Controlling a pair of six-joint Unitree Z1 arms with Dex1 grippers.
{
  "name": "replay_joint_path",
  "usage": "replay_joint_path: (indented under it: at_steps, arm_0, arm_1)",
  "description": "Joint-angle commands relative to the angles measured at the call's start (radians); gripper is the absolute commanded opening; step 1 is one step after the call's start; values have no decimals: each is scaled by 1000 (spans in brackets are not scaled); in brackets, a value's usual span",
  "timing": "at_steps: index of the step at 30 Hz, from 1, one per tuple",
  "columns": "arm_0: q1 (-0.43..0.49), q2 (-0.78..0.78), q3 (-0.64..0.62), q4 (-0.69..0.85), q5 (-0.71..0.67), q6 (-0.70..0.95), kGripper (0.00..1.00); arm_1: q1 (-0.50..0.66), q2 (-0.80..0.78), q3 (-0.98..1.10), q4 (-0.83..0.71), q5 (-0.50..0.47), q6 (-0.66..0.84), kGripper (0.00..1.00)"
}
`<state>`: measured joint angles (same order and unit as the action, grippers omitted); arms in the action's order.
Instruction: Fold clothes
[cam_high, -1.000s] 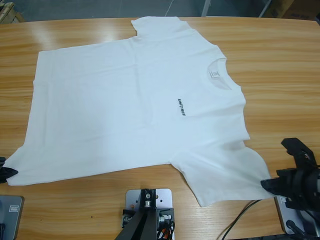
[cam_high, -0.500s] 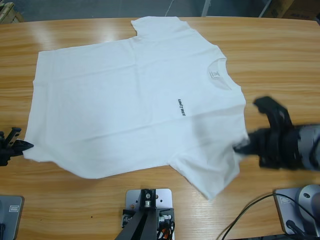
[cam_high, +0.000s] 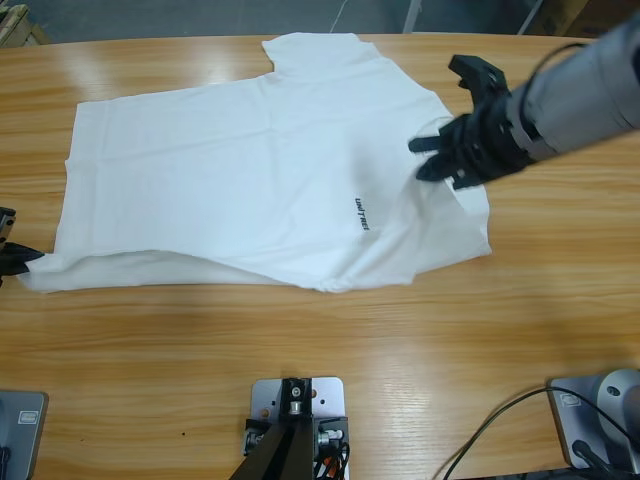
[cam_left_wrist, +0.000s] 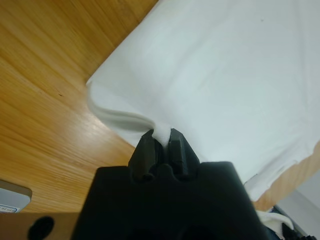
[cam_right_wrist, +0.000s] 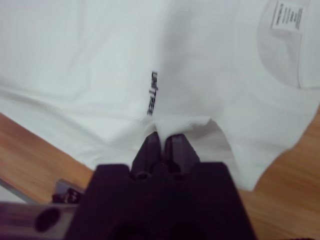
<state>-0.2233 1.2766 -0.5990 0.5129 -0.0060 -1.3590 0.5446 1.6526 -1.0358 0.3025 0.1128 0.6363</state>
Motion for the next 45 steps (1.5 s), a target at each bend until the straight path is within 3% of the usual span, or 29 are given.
replay_joint_path:
  at_steps: [1,6,17,33,34,35,36,39,45]
  arm_0:
    - [18,82,3,-13,1,12,0]
    - [36,112,2,-20,0,9,0]
    - [102,157,35,-29,0,30,0]
    - [115,163,64,-65,-3,29,19]
    - [117,157,64,-69,-1,30,251]
    - [117,148,63,-75,10,36,569]
    - [117,135,64,-90,24,44,740]
    - [117,121,66,-158,50,76,861]
    - [117,115,67,-222,50,192,881]
  arm_1:
    - [-118,163,-131,41,77,-36,0]
    - [-175,223,-188,71,89,-56,0]
    - [-186,272,-233,115,91,-90,0]
    - [-210,304,-291,85,103,-145,0]
    - [-210,306,-291,76,105,-149,0]
    - [-210,307,-292,70,107,-153,0]
    - [-210,309,-293,67,107,-153,0]
    - [-210,313,-293,66,107,-153,0]
    - [-210,318,-297,62,107,-153,0]
